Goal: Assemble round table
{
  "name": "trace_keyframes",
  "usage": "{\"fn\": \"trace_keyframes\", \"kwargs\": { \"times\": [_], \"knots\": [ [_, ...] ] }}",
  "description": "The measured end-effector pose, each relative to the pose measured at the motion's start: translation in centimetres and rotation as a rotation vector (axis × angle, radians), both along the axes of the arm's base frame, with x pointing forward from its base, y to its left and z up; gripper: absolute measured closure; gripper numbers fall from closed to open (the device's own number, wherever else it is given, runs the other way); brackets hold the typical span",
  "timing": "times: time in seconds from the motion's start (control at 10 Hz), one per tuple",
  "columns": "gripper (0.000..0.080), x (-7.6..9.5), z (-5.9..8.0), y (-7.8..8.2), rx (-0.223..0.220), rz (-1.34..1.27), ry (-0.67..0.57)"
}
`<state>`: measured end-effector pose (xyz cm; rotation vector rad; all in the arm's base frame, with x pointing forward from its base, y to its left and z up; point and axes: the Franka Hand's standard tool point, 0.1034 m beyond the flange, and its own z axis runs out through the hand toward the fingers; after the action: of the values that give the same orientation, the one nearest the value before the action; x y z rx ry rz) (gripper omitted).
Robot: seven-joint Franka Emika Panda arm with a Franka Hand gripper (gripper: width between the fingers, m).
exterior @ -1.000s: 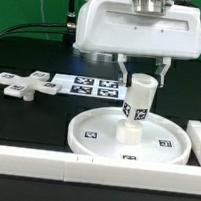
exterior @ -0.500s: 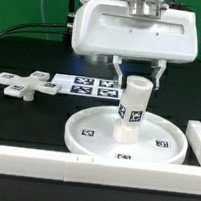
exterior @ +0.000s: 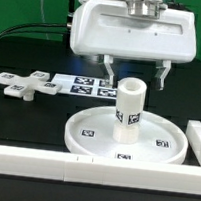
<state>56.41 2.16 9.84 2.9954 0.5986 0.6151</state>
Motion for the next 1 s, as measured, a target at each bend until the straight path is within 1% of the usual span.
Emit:
{"fn": "trace_keyframes", "kwargs": {
  "times": [0.2,0.3,0.4,0.7,0.9,1.0],
  "knots": [
    [0.0151,0.3,1.3,-0.4,-0.001,-0.003,-0.002],
    [0.0151,0.4,2.2,-0.6,0.001,-0.003,0.016],
    [0.0151,1.0,3.2,-0.9,0.004,-0.006,0.031],
    [0.0151,1.1,3.0,-0.9,0.004,-0.007,0.027],
    [0.0151,1.0,2.7,-0.7,0.01,-0.004,0.058],
    [0.0151,1.3,2.6,-1.2,0.008,-0.008,0.056]
  ]
}}
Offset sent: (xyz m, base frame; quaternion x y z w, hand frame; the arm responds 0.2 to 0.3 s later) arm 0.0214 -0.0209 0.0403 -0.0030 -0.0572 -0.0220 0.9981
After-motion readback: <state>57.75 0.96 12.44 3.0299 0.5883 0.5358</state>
